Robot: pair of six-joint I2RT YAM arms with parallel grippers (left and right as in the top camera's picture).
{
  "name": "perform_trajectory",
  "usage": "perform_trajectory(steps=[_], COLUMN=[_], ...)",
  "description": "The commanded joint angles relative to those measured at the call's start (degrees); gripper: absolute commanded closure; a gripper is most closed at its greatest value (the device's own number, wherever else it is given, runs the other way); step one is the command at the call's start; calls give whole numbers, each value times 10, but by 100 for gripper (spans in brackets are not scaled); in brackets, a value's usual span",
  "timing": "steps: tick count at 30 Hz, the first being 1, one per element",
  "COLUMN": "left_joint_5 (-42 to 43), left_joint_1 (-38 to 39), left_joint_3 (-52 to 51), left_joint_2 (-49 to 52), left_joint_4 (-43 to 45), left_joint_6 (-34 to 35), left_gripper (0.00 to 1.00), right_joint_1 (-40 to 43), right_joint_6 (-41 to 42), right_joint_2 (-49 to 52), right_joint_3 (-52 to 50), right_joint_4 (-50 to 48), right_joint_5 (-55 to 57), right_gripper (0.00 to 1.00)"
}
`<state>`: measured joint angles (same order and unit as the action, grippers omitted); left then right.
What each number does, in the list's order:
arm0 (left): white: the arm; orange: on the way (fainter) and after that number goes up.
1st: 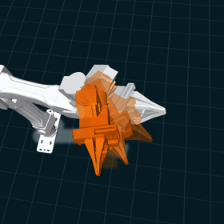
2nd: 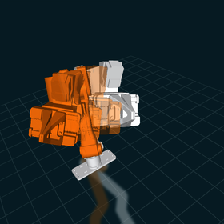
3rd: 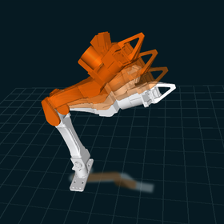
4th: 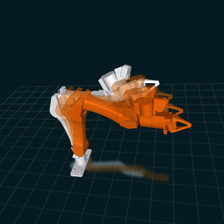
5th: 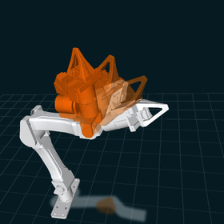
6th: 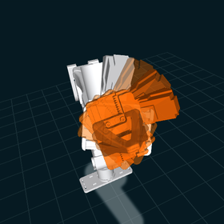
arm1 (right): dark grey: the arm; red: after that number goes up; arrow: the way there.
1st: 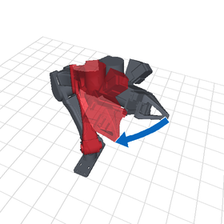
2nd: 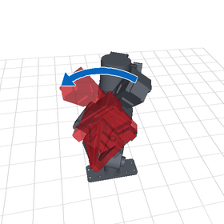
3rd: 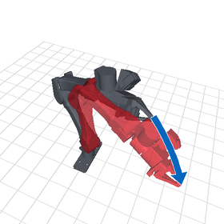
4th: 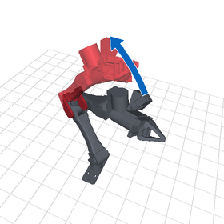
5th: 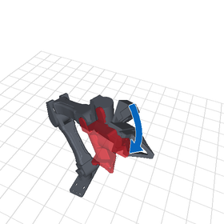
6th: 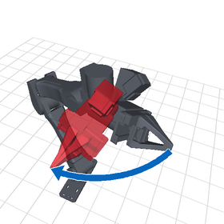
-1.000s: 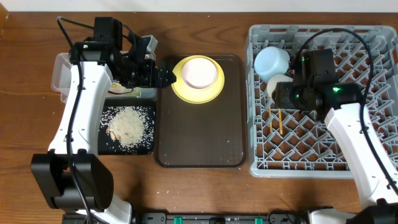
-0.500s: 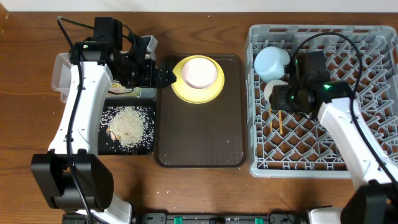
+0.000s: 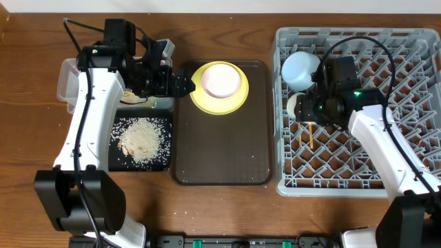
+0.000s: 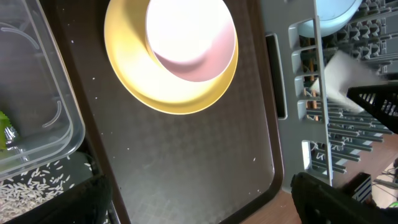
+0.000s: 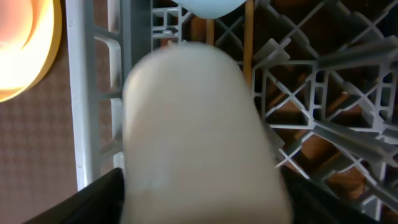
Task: Sort waste into correct bins and load items into the dishwasher rack
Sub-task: 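Release the white cup in the rack and raise the right gripper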
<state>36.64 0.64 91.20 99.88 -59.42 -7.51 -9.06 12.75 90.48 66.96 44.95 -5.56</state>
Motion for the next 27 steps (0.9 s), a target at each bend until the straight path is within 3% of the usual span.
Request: perform_trajectory(steps=[1, 7, 14, 19, 27], left_joint_5=[-6, -6, -6, -6, -6], left_joint_1=[-1, -1, -1, -1, -1], left_joint_3=[-1, -1, -1, -1, -1], left_joint_2=[1, 1, 1, 1, 1], left_joint_4=[-1, -1, -1, -1, -1], left_joint_6=[-2, -2, -2, -2, -2], left_gripper=[5, 5, 5, 5, 5], right_joint_1=[-8, -8, -8, -8, -12], right_joint_6=[-1, -2, -2, -1, -13], right_joint_2=[2, 2, 2, -2, -21], right_joint_3=[-2, -1, 6, 15, 97], right_joint_4=[0, 1, 13, 13, 59], right_joint_5=[1, 1, -1, -1, -38], right_gripper=[18, 19, 29, 43, 44])
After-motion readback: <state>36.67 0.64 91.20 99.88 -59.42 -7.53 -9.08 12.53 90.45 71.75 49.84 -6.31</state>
